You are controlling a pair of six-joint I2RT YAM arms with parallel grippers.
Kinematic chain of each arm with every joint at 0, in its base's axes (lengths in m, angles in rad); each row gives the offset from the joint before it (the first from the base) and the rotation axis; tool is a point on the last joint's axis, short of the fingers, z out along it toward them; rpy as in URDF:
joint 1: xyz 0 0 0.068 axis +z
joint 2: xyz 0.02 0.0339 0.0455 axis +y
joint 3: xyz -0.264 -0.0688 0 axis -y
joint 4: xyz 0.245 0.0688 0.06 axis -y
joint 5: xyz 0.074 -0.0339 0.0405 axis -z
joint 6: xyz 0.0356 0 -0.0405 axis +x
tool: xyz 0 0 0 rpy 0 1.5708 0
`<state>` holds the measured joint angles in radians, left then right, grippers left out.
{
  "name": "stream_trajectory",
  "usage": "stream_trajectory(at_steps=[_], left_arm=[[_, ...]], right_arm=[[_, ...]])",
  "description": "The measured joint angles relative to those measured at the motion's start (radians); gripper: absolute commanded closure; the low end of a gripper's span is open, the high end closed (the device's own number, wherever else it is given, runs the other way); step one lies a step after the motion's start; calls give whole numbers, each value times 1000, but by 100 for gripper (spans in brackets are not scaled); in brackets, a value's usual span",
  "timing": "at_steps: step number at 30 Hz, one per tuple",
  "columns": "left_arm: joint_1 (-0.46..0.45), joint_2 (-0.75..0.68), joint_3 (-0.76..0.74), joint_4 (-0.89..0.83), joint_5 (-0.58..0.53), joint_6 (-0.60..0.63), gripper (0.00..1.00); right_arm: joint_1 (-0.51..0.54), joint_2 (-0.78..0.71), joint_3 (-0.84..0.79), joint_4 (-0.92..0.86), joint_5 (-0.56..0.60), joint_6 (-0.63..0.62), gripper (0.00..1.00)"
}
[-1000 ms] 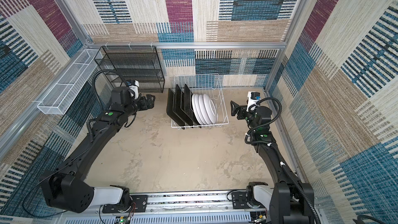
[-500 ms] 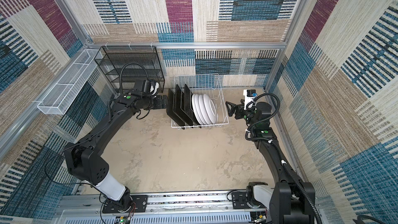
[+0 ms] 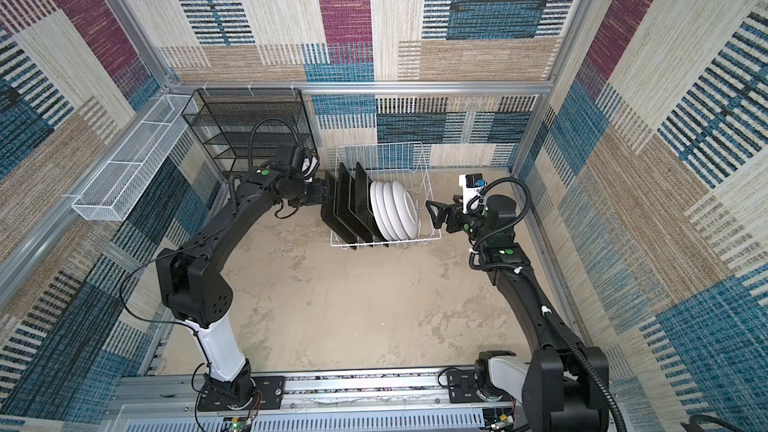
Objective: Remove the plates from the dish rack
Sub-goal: 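Reach the left gripper to the outermost dark square plate in the rack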
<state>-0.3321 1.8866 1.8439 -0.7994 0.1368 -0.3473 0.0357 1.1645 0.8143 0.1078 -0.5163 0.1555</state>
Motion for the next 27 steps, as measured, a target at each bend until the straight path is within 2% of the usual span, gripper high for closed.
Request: stream_trajectory(at_steps=[12,27], left_arm=[[0,73,64,-39,28,-24,43],[-4,109,78,-51,54,-46,51]], right_arm=[[36,11,16,-23,-26,-31,1],[43,8,35,-74,21,-86,1]])
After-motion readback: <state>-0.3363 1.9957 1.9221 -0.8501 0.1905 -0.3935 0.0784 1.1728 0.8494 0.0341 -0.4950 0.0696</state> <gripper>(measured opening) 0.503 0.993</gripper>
